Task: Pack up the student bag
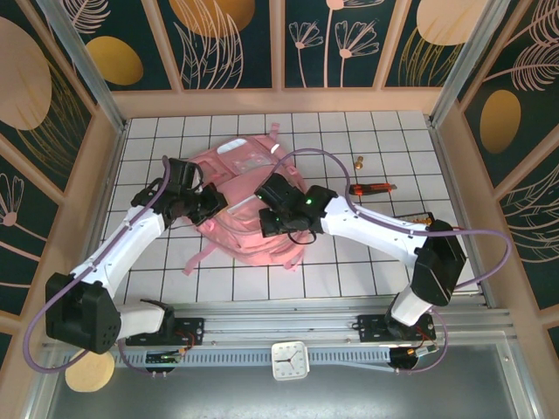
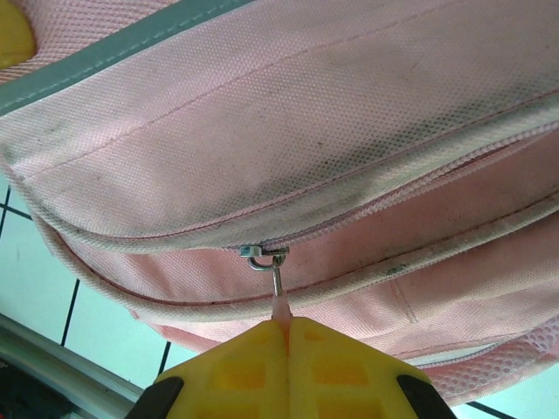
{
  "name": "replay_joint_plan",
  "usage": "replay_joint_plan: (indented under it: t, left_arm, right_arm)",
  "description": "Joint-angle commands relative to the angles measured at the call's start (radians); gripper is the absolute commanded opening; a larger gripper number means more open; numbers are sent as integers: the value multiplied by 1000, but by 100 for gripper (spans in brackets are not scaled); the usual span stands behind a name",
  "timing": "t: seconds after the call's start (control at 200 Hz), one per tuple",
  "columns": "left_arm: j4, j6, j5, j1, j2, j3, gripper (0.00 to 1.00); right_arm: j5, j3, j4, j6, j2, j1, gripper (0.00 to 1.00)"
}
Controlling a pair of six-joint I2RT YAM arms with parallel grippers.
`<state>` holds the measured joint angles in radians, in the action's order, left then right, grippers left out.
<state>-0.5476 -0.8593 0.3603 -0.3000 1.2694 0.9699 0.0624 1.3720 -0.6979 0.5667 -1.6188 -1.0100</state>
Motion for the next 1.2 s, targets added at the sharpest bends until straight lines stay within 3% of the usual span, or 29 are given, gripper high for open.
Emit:
replay_joint_plan:
  t: [0.0,0.08,0.175,0.39,0.535,0.791,1.196]
  left_arm:
    - [2,49,-53,29,-50,25,22]
    - [15,11,-23,29,-92,-21,50]
    - [23,-35,3,29,-144,-66,63]
    - [85,-208,33,28,-242,-171,65]
    - [235,-480,52,2,-343,-290,64]
    - [385,-736,-108,-186,-335,-318,63]
    - [403,-891,-279,-361,-325,-337,60]
  right_arm:
    - [14,29,-89,14,-34,2,0]
    - [1,75,-95,-9,-71,3,0]
    - [-19,122,-109,-50,-110,9,0]
    - [-71,148,-120,-162,-133,65,0]
    - [-136,172,-109,-213,-128,100,0]
    - [-240,132,-38,-247,-88,115,0]
    - [-302,40,22,-282,-27,129,0]
